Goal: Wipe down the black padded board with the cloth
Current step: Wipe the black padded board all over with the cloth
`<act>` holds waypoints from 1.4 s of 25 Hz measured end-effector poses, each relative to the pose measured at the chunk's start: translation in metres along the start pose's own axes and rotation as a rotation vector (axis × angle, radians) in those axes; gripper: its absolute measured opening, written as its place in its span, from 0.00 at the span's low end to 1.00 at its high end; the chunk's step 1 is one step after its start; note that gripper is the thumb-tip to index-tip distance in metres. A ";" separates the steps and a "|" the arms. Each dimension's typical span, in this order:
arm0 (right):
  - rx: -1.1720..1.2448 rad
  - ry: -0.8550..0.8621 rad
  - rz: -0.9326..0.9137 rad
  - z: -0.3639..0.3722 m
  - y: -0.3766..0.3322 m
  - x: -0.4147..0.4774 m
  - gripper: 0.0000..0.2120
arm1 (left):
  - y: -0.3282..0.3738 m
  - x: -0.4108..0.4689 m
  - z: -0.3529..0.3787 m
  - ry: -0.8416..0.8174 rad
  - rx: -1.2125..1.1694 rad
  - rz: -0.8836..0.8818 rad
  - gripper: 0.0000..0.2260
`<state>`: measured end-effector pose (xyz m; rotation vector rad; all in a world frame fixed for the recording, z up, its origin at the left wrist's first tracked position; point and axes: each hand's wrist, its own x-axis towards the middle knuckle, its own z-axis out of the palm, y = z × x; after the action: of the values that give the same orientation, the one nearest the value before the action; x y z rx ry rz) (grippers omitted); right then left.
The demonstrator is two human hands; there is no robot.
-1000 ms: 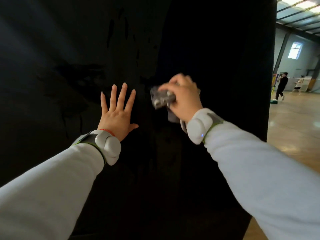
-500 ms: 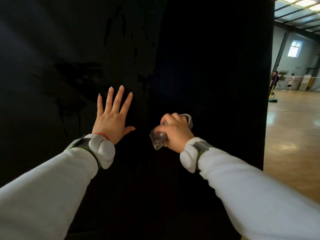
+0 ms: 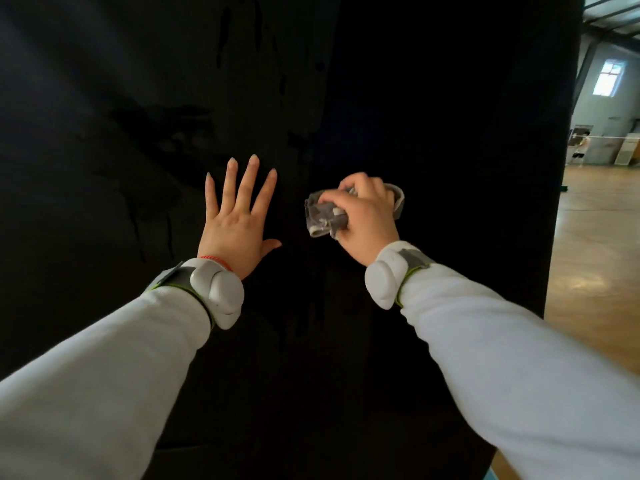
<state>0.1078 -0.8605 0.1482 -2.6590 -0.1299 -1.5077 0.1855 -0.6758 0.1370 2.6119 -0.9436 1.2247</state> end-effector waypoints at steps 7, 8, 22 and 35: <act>-0.027 -0.401 -0.174 0.001 0.009 -0.047 0.15 | -0.002 -0.012 0.008 -0.086 0.019 -0.015 0.47; -0.021 -0.417 -0.165 -0.007 0.008 -0.035 0.12 | -0.003 -0.011 0.008 -0.092 0.027 -0.018 0.47; -0.020 -0.179 -0.110 0.018 0.009 -0.053 0.16 | 0.003 -0.024 0.014 -0.009 -0.028 -0.027 0.45; -0.012 0.082 0.025 0.002 0.010 -0.005 0.14 | 0.003 -0.025 0.025 -0.026 0.028 -0.028 0.49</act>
<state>0.1085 -0.8708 0.1425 -2.5927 -0.0829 -1.6125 0.1884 -0.6746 0.1020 2.6595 -0.8983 1.2082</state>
